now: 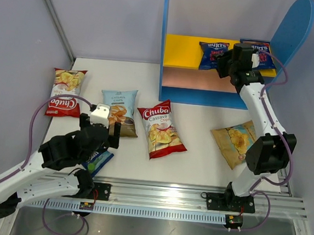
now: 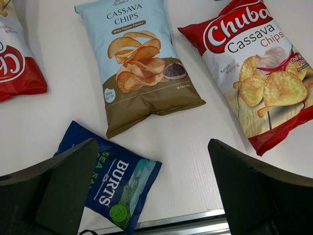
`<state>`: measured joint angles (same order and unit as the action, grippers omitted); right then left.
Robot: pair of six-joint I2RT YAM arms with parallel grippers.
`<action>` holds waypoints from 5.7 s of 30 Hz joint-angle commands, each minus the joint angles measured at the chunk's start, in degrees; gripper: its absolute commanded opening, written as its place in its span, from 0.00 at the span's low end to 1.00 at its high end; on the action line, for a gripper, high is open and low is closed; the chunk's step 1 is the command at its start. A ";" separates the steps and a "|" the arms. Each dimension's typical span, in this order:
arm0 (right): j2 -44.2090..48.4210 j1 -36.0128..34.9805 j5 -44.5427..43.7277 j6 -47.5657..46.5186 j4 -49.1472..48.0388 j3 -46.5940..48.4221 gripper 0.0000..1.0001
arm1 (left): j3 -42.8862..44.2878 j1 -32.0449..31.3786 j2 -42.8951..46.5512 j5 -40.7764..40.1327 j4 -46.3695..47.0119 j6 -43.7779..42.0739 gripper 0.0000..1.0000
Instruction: Place and organize the chips bags onto the shelf
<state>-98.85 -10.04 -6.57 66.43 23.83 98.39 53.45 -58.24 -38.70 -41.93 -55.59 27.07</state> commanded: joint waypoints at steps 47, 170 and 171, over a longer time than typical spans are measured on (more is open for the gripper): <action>6.02 3.63 -7.32 16.45 4.11 -3.20 0.60 | -0.28 4.62 1.70 -1.22 2.07 -0.26 0.99; 6.39 -48.05 25.73 -24.33 -63.92 -36.96 0.94 | -12.14 48.32 10.40 57.69 39.50 39.20 0.00; 6.21 -48.05 26.16 -24.42 -63.74 -36.95 0.91 | -12.23 45.43 10.14 56.36 39.68 39.03 0.00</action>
<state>-91.68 -57.54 19.14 44.95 -40.97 58.63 41.58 -8.32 -27.49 17.26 -20.93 65.82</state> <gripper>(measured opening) 0.937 0.005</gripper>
